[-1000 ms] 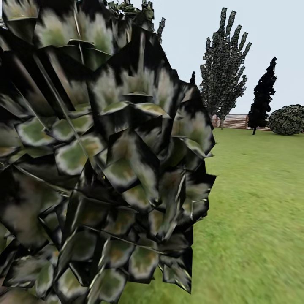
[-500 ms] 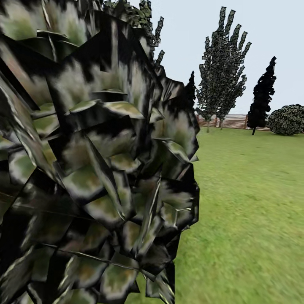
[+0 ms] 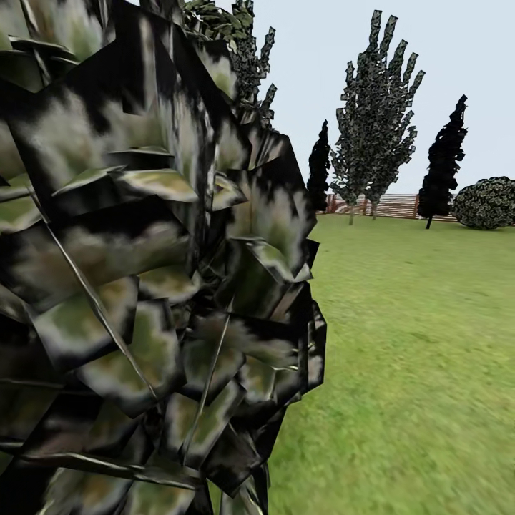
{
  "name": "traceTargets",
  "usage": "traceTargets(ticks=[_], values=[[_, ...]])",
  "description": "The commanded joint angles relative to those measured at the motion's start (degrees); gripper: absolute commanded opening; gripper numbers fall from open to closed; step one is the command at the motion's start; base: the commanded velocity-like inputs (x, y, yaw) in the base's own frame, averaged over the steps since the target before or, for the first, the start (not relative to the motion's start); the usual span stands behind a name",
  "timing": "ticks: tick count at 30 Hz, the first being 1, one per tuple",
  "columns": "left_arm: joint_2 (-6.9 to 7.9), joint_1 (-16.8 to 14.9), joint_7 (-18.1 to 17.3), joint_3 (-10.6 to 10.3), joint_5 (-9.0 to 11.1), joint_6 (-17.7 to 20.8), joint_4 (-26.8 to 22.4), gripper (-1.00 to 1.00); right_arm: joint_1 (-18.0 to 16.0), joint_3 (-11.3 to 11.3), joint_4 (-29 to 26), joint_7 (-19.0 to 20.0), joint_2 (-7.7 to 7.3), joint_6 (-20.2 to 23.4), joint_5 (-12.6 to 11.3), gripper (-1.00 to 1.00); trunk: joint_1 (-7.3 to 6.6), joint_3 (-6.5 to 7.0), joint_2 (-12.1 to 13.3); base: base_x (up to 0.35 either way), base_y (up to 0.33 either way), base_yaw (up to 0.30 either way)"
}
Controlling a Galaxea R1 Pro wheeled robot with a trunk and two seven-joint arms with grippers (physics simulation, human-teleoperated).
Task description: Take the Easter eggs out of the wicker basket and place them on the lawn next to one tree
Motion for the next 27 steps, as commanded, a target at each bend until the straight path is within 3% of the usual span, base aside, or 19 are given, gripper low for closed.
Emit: traceTargets(ticks=[1,12,27], values=[[0.00,0.0,0.1,-0.1,-0.1,-0.1,0.0,1.00,-0.1,0.2,0.3,0.1,0.00,-0.4,0.0,1.00,0.00,-0.05,0.0,0.010,-0.020,0.000],[0.00,0.0,0.1,-0.1,-0.1,-0.1,0.0,1.00,-0.1,0.3,0.4,0.0,0.06,-0.4,0.2,1.00,0.00,-0.05,0.0,0.001,-0.033,0.000],[0.00,0.0,0.1,-0.1,-0.1,-0.1,0.0,1.00,-0.1,0.3,0.4,-0.1,0.10,-0.4,0.2,1.00,0.00,-0.05,0.0,0.000,-0.300,0.004]])
